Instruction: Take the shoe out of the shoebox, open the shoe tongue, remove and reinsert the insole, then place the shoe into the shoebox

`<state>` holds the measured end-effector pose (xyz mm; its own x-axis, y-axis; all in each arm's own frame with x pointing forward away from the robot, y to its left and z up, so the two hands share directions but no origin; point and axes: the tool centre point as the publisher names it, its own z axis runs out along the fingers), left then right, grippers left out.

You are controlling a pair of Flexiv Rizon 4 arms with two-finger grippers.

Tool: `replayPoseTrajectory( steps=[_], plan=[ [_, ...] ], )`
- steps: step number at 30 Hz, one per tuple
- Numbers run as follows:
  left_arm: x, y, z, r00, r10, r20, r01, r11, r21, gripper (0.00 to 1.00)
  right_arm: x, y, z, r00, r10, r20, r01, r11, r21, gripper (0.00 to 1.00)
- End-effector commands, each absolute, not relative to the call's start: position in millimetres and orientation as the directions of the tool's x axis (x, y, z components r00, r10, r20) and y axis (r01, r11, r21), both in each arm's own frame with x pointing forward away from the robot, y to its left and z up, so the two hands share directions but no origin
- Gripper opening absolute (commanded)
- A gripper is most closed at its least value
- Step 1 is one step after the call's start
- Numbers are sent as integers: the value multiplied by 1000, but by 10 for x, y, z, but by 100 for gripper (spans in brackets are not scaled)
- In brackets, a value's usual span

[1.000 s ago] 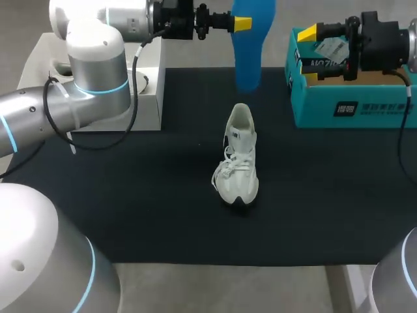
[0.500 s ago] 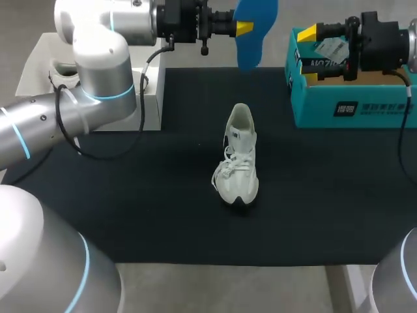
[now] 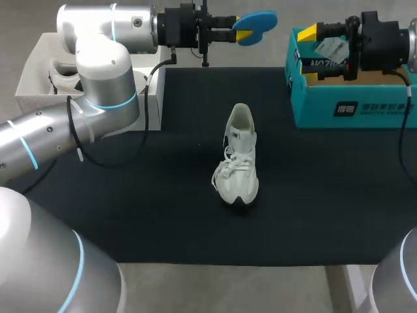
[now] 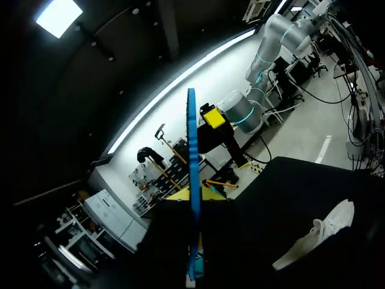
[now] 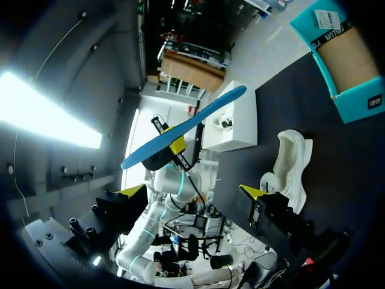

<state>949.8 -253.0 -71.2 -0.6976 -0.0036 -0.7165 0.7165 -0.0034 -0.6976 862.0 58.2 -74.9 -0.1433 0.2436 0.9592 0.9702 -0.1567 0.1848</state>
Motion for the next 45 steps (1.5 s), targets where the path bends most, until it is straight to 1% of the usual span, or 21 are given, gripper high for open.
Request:
replayPoseTrajectory(
  steps=[1,2,4,5,19,22,26,29,31,36,38,40,45],
  plan=[
    [9576,-2575,-735,279,-116,-953,943,-155,295,0,8627,596,-755,-143,245,959,970,-157,185,100],
    [9578,-2575,-743,311,-97,-946,929,-177,324,0,8627,596,-755,-143,245,959,970,-157,185,100],
    [9558,-2581,-724,364,-142,-921,903,-188,386,0,8627,596,-755,-143,245,959,970,-157,185,100],
    [9558,-2581,-724,371,-144,-917,900,-189,394,0,8627,596,-755,-143,245,959,970,-157,185,100],
    [9548,-2586,-715,374,-157,-914,898,-186,399,0,8627,596,-755,-143,245,959,970,-157,185,100],
    [9486,-2616,-711,394,-97,-914,892,-200,405,0,8627,596,-755,-143,245,959,970,-157,185,100],
    [9410,-2634,-719,339,-37,-940,920,-197,339,0,8627,596,-755,-143,245,959,970,-157,185,100],
    [9338,-2658,-723,264,-47,-963,946,-183,268,0,8627,596,-755,-143,245,959,970,-157,185,100],
    [9284,-2667,-741,246,-30,-969,951,-185,247,0,8627,596,-755,-143,245,959,970,-157,185,100],
    [9247,-2649,-766,155,-58,-986,980,-114,161,0,8627,596,-755,-143,245,959,970,-157,185,100],
    [9234,-2644,-770,158,-56,-986,980,-114,163,0,8627,596,-755,-143,245,959,970,-157,185,100],
    [9205,-2663,-740,204,-78,-976,967,-137,213,0,8627,596,-755,-143,245,959,970,-157,185,100],
    [9205,-2663,-740,204,-78,-976,967,-137,213,0,8627,596,-755,-143,245,959,970,-157,185,100]
  ],
)
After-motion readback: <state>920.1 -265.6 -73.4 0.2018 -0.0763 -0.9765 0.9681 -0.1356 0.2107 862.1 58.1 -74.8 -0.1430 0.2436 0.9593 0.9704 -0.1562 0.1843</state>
